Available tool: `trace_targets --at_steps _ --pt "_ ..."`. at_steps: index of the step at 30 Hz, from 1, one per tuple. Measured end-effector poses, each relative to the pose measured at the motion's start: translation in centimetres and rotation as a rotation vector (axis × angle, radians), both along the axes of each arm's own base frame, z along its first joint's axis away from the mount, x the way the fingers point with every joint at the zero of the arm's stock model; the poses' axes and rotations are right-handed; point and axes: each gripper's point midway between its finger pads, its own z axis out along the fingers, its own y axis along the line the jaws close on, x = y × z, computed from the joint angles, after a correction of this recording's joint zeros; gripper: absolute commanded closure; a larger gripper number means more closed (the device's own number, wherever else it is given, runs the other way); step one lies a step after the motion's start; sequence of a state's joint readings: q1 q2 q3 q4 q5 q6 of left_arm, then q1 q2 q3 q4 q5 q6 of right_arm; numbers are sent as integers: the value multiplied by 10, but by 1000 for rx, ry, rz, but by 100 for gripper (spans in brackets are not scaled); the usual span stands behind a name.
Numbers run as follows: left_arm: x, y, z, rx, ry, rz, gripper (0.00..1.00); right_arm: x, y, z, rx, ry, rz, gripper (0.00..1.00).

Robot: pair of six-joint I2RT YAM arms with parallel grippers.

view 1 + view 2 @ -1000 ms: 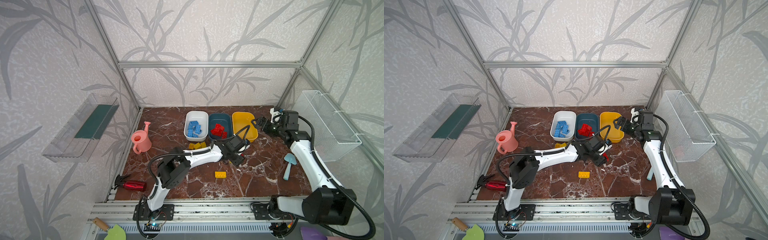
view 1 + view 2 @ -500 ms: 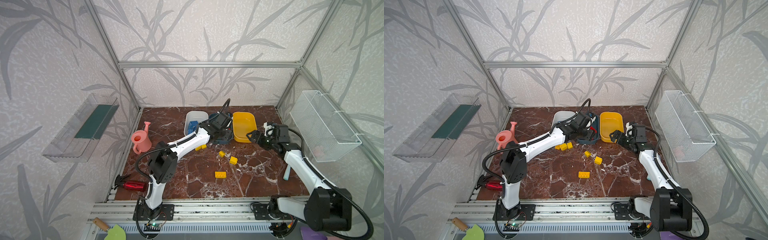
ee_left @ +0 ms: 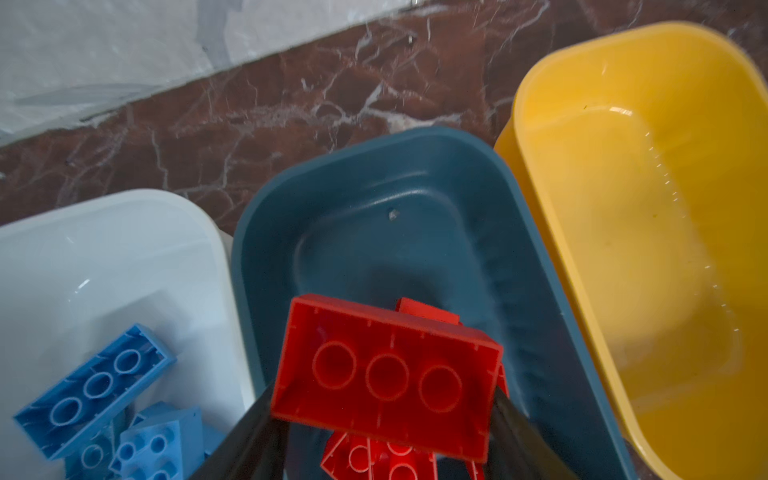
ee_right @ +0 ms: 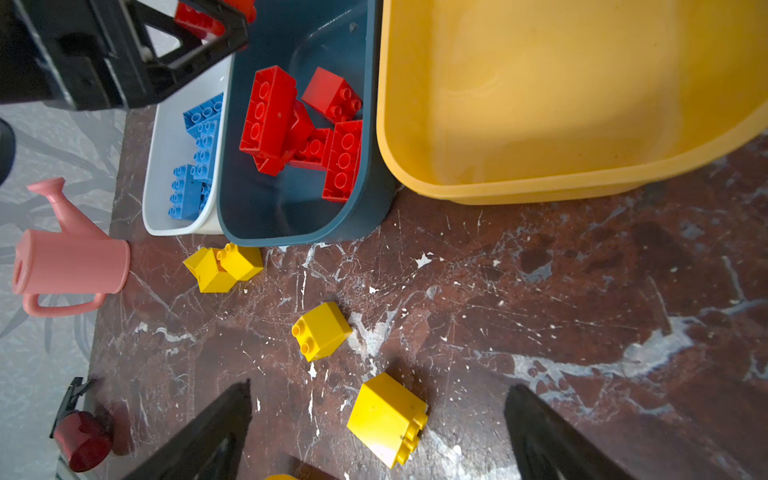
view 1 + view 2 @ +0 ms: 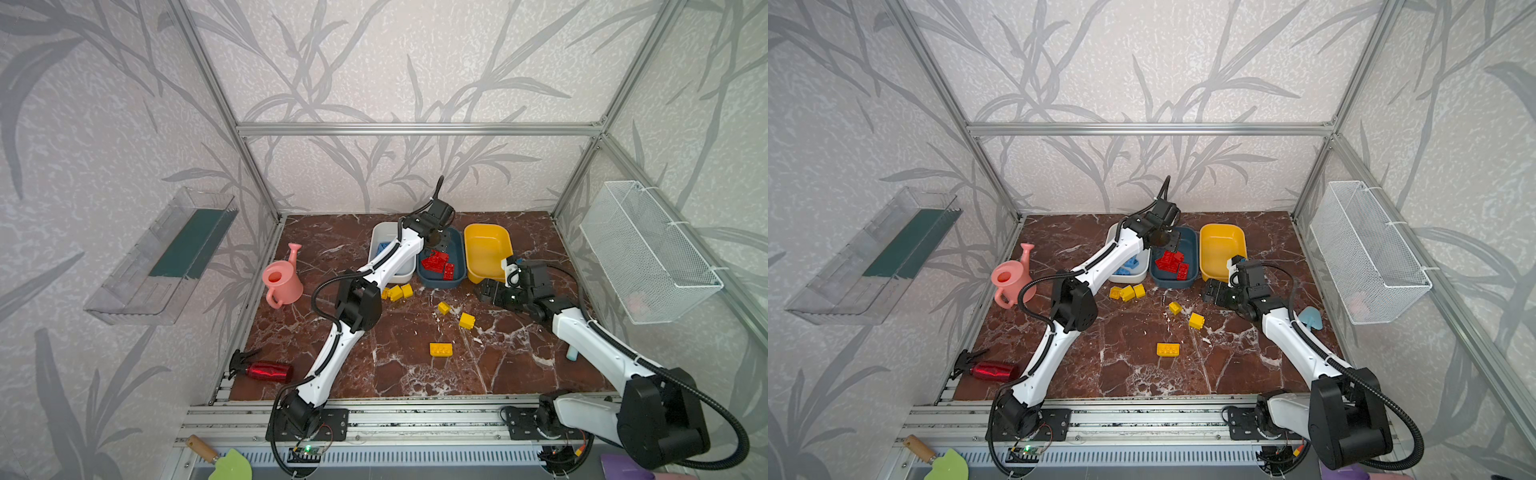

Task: Sort the legos into containers by color
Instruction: Place the lego in the container, then pick up the lego from the middle-right of the table.

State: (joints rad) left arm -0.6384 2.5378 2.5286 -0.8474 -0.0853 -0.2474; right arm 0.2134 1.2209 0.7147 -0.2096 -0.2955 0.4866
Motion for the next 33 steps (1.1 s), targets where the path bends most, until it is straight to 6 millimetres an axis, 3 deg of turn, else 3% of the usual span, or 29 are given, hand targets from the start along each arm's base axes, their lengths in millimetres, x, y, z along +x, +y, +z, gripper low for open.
trace_targets --at_steps 5,10,16,19,27,33 --pt "-7 3 -14 29 41 -3 35 -4 10 3 -50 -32 32 4" --pt "-8 4 -14 35 44 -4 28 -12 24 3 -97 -51 82 4" --pt "-14 9 -3 40 47 -4 21 -19 23 -4 -148 -31 86 4" --pt "-22 16 17 32 36 -1 20 -22 24 -6 -164 -24 91 4" --pt "-42 31 99 -58 -65 24 19 -33 29 -7 -199 -10 115 4" --pt "-79 56 122 -111 -73 65 20 -36 38 -9 -244 7 141 4"
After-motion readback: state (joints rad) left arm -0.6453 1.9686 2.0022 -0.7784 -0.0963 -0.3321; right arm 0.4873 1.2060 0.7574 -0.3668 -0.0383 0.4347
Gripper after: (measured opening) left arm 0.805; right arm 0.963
